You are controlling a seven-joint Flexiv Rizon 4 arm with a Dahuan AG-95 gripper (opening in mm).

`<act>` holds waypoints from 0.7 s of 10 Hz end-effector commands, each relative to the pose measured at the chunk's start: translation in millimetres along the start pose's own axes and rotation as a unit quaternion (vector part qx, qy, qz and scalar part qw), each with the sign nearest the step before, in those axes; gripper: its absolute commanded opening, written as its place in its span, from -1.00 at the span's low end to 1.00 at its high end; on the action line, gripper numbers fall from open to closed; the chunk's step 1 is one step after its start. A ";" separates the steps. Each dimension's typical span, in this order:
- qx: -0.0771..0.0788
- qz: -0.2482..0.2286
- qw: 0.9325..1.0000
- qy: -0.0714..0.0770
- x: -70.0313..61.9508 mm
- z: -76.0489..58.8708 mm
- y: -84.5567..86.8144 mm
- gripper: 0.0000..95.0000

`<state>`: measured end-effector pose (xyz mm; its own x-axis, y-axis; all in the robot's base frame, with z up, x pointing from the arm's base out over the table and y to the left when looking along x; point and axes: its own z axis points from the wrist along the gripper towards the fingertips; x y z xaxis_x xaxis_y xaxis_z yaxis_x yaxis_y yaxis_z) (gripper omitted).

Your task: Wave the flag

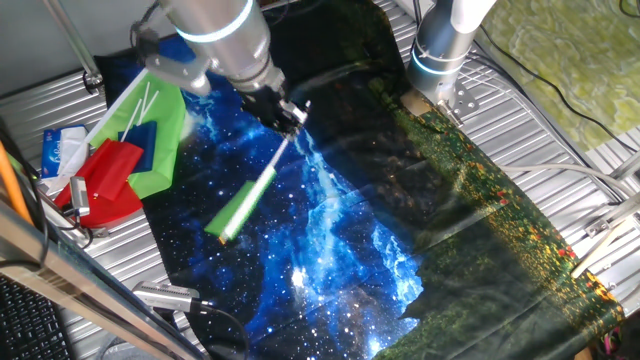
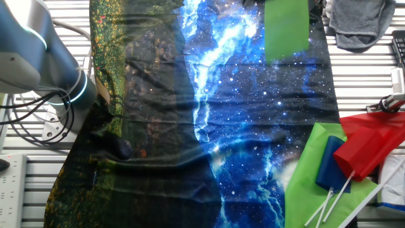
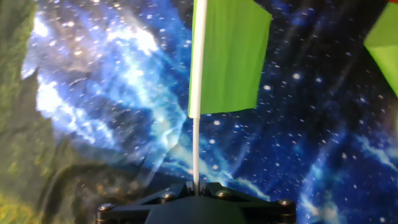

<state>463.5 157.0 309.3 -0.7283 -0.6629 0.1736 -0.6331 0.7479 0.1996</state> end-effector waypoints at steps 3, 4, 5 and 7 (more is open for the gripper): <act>0.026 -0.086 0.995 -0.052 -27.2 -9.4 57.0 -1.00; 0.029 -0.079 0.995 -0.049 -27.3 -9.5 60.7 -1.00; 0.030 -0.056 0.997 -0.047 -24.3 -7.3 62.6 -1.00; 0.028 -0.046 0.997 -0.046 -16.4 1.1 49.7 -1.00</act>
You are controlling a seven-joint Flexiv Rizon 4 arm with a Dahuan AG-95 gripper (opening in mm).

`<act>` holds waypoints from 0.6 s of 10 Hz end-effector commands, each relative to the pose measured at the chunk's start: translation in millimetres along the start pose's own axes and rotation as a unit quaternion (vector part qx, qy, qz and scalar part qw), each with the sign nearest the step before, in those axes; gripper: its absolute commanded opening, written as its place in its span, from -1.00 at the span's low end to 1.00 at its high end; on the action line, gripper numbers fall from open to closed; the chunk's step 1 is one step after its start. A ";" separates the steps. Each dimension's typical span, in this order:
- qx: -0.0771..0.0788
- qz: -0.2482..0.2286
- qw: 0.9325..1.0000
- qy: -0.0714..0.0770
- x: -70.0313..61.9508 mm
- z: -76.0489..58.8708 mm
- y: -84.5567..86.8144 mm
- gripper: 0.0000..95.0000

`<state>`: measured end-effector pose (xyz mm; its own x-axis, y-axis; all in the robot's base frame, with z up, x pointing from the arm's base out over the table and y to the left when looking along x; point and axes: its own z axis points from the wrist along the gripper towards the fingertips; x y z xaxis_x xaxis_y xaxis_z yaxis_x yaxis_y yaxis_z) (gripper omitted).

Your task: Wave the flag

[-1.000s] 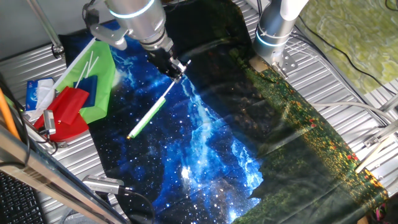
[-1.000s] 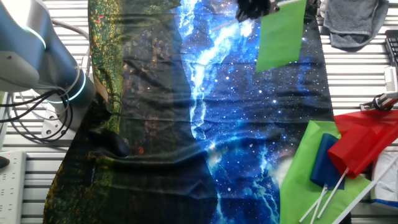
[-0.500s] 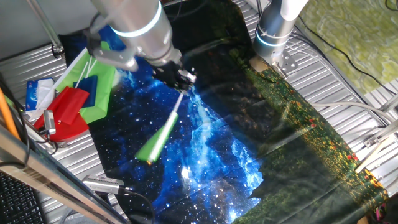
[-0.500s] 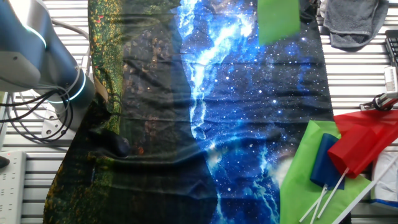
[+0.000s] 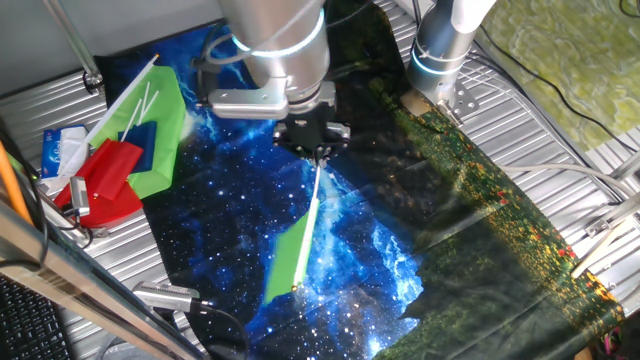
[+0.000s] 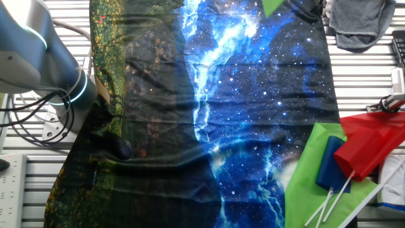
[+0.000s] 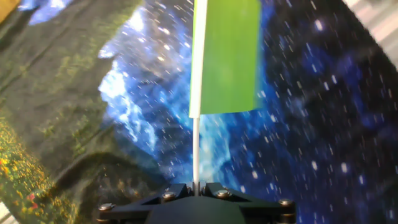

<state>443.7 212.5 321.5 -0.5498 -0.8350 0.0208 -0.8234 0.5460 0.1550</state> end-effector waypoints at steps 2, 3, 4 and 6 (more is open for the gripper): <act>-0.004 0.104 0.994 0.012 31.1 24.3 -34.6 -1.00; -0.004 0.104 0.995 0.012 42.5 31.3 -47.5 -1.00; -0.007 0.102 0.995 0.010 59.6 39.3 -65.1 -1.00; -0.016 0.172 0.985 0.017 96.6 51.3 -88.7 -1.00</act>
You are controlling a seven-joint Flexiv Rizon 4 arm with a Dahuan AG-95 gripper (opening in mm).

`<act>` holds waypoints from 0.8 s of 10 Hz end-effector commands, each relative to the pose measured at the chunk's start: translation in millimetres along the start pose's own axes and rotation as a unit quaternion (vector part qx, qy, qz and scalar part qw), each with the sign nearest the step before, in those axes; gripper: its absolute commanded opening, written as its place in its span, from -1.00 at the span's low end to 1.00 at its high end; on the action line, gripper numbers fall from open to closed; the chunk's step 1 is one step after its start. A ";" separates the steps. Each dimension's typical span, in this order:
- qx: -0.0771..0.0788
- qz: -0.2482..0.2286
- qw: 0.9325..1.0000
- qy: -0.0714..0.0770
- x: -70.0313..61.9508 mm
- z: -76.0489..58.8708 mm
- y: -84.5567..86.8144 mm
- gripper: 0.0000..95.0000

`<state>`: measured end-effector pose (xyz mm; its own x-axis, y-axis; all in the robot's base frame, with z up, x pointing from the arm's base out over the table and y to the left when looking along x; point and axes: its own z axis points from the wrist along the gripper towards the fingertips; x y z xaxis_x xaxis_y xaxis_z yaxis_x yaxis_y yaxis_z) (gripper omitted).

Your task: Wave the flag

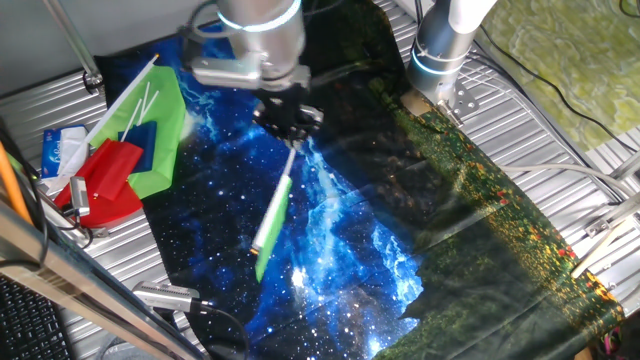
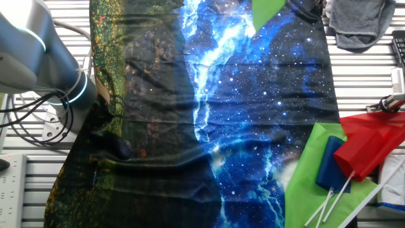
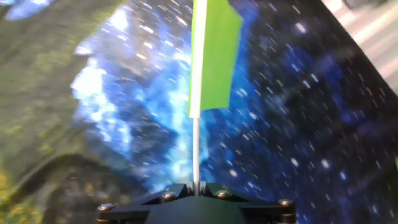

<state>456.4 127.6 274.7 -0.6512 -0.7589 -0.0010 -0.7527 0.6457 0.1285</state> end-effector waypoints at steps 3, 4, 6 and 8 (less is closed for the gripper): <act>-0.027 0.171 0.983 0.055 46.9 26.5 -41.3 -1.00; -0.032 0.158 0.985 0.057 46.7 32.1 -45.9 -1.00; -0.058 0.054 0.996 0.032 45.4 43.4 -54.7 -1.00; -0.077 -0.023 0.997 0.009 37.9 44.5 -54.5 -1.00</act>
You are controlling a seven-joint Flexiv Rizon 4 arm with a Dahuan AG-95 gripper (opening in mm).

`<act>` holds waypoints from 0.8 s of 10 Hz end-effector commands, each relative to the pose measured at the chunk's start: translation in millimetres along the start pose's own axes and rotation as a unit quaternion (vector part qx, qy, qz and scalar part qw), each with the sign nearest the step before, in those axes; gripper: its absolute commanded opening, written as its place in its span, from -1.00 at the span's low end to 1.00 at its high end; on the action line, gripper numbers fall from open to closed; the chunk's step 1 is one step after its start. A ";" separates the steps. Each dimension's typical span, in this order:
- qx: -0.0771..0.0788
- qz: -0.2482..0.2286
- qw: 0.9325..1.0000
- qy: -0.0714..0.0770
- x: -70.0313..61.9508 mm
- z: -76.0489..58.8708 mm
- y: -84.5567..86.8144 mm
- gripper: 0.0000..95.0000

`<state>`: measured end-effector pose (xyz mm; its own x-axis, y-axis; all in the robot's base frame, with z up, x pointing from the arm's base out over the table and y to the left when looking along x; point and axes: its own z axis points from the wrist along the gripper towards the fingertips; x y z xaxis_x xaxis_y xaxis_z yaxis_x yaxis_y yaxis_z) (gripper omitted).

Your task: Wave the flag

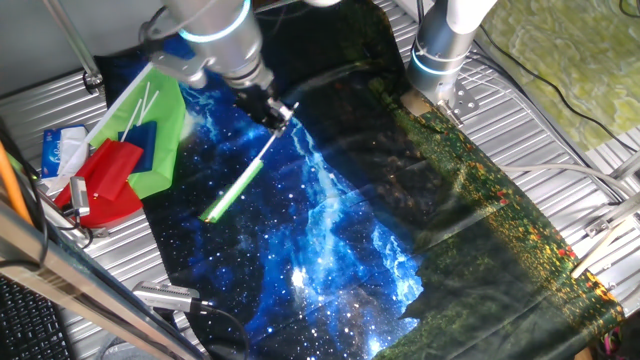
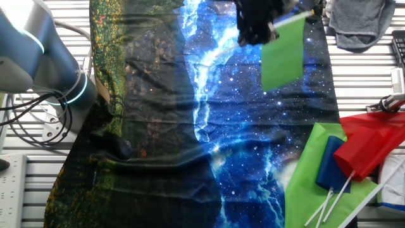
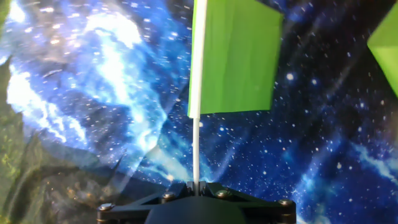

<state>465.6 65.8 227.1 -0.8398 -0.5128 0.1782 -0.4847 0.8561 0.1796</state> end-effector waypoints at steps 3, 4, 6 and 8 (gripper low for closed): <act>-0.035 -0.199 0.979 -0.039 -18.0 7.1 28.3 -1.00; -0.037 -0.187 0.981 -0.040 -18.5 9.4 44.8 -1.00; -0.035 -0.169 0.984 -0.036 -17.8 10.7 79.3 -1.00; -0.041 -0.134 0.989 -0.034 -17.6 8.8 114.4 -1.00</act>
<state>435.6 150.1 231.1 -0.7024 -0.7068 0.0840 -0.6590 0.6904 0.2985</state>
